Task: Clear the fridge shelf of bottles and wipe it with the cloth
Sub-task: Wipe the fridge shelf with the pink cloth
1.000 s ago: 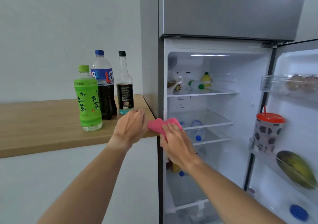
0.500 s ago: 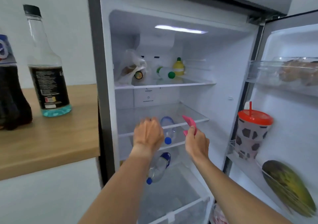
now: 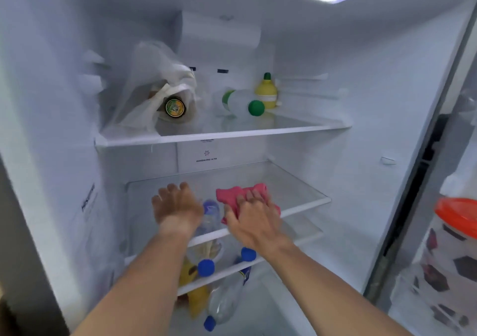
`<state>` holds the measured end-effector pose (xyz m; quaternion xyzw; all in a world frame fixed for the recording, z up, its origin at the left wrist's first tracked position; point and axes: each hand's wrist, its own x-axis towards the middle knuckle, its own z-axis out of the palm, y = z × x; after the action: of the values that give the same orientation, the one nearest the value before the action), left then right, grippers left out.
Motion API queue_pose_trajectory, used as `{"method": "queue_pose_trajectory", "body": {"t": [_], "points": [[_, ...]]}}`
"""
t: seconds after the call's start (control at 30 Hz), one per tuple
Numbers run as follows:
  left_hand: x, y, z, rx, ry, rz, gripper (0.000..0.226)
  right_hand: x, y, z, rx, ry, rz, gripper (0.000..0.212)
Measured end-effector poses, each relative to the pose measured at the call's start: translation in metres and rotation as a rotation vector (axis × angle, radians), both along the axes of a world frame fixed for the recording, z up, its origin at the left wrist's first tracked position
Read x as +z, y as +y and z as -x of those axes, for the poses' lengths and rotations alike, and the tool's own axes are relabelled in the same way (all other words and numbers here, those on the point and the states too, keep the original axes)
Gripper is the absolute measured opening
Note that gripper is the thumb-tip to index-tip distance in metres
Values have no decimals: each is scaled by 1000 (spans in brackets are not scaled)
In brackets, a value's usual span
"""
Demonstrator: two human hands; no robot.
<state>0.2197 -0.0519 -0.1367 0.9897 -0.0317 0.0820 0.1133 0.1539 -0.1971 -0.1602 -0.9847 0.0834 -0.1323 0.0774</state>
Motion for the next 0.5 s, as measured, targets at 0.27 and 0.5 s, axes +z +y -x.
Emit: {"method": "queue_pose_trajectory", "body": {"t": [0.27, 0.5], "points": [[-25, 2, -19, 96, -23, 21, 46, 18, -9, -58, 160, 220, -54, 52], [-26, 1, -17, 90, -33, 3, 46, 38, -78, -76, -140, -582, -496, 30]]}}
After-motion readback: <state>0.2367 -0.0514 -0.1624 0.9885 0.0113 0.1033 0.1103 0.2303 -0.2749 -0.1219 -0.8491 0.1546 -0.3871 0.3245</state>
